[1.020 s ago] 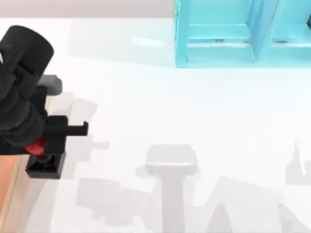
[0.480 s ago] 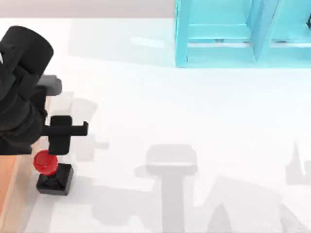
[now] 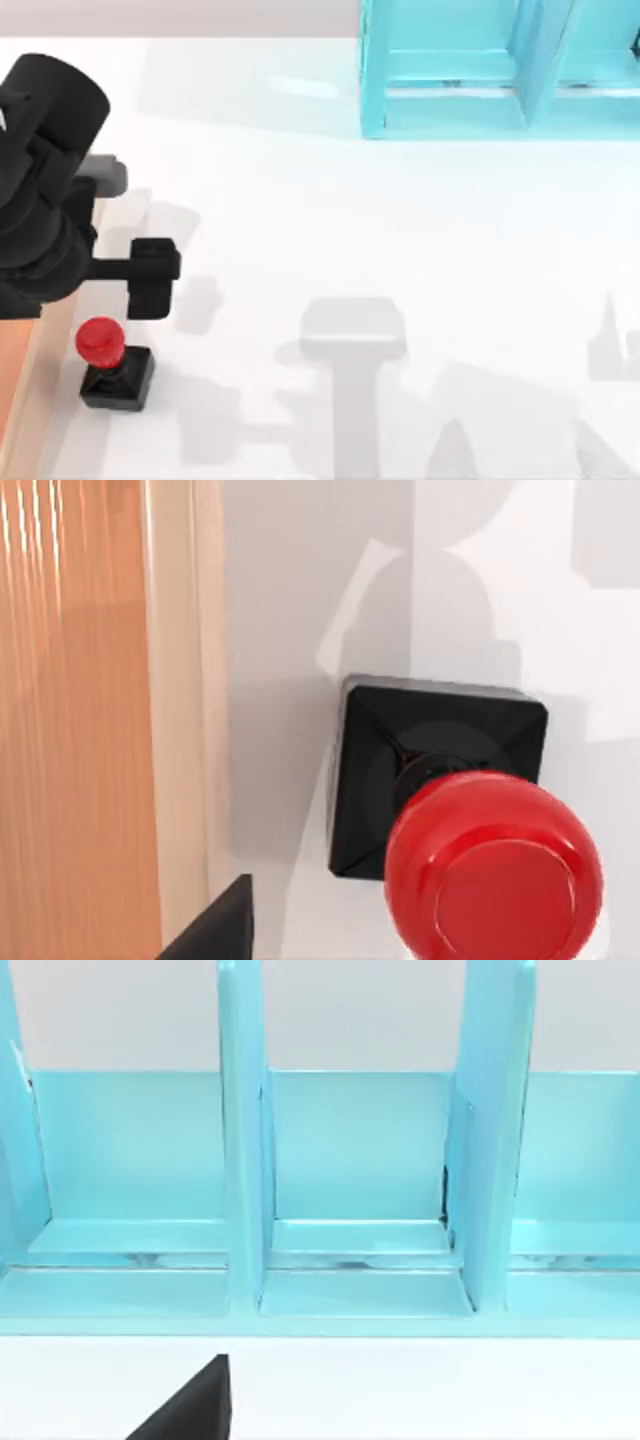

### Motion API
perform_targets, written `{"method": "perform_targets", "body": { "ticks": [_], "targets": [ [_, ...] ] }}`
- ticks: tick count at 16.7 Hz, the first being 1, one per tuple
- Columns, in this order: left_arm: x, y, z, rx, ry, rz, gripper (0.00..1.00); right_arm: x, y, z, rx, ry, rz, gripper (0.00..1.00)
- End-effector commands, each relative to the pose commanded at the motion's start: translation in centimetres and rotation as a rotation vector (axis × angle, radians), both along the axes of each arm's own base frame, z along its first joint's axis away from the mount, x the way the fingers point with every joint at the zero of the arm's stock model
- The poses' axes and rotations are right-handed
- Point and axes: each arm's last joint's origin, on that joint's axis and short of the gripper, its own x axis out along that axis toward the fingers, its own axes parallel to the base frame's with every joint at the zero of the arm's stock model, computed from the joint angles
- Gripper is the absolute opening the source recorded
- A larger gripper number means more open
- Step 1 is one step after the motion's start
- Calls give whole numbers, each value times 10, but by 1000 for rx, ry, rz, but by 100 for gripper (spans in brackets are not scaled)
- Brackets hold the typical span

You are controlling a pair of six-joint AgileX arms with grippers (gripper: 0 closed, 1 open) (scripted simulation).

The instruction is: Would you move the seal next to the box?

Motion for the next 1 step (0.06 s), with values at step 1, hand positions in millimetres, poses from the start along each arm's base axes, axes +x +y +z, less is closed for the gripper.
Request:
{"method": "perform_targets", "body": {
  "ticks": [1],
  "targets": [
    [0,0,0,0,0,0,100,0,0,0,0,0,0,100]
  ]
}}
